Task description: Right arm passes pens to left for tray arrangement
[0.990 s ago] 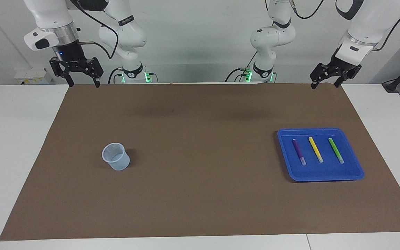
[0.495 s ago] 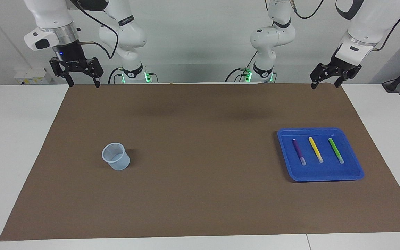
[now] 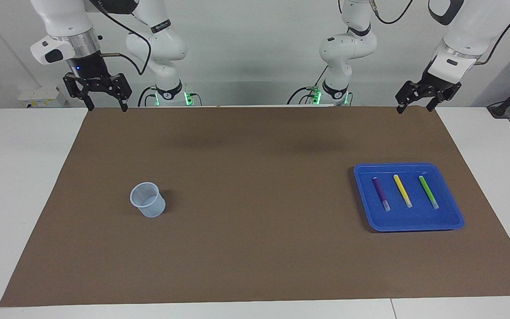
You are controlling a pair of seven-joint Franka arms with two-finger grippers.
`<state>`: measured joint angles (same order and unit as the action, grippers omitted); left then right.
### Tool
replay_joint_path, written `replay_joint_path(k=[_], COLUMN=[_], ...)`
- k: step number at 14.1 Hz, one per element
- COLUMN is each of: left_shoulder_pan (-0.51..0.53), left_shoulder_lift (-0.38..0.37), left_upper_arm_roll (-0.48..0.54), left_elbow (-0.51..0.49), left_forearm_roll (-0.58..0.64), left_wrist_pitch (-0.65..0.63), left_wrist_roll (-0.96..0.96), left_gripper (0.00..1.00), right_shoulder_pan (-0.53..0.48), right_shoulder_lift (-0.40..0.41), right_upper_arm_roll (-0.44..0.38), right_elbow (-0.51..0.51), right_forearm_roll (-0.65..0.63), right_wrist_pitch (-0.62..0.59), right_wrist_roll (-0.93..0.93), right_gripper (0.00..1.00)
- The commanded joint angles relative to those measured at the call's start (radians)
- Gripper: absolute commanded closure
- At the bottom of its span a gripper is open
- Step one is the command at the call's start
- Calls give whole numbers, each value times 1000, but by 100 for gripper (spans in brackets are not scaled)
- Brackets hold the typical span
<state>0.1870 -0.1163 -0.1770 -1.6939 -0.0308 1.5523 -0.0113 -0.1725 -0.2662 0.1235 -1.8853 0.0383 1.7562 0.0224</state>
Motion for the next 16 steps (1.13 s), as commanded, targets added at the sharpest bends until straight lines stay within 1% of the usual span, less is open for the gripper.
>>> replay_joint_path(k=[1, 3, 5, 6, 8, 9, 10, 13, 15, 16], left_shoulder_pan=[-6, -4, -4, -4, -4, -4, -4, -3, -1, -1], left_shoulder_lift=[-5, -5, -5, -5, -3, -3, -5, -5, -3, -3], left_upper_arm_roll=[5, 5, 5, 5, 5, 5, 5, 5, 7, 7], left_elbow=[8, 8, 8, 8, 8, 8, 8, 8, 8, 8], left_forearm_roll=[20, 20, 20, 20, 20, 20, 20, 20, 20, 20], left_wrist_pitch=[-20, -20, -18, -20, -20, -18, -18, -18, -18, -18], left_wrist_roll=[-13, -13, -13, -13, -13, -13, -13, -13, -13, -13], left_gripper=[0, 0, 0, 0, 0, 0, 0, 0, 0, 0], right_shoulder_pan=[-13, -8, -5, -5, -5, -5, -5, -7, 4, 11], right_shoulder_lift=[-7, -5, 28, 66, 168, 200, 222, 243, 284, 291], right_upper_arm_roll=[-1, 1, 1, 5, 5, 5, 5, 10, 19, 21], right_elbow=[-6, -2, 58, 107, 227, 265, 284, 293, 337, 342], right_forearm_roll=[21, 21, 11, -1, -24, -37, -47, -51, -48, -49], right_wrist_pitch=[-26, -12, -44, -84, -159, -176, -185, -187, -187, -178], right_wrist_roll=[-18, -25, -27, -29, -82, -104, -107, -108, -111, -125], right_gripper=[0, 0, 0, 0, 0, 0, 0, 0, 0, 0])
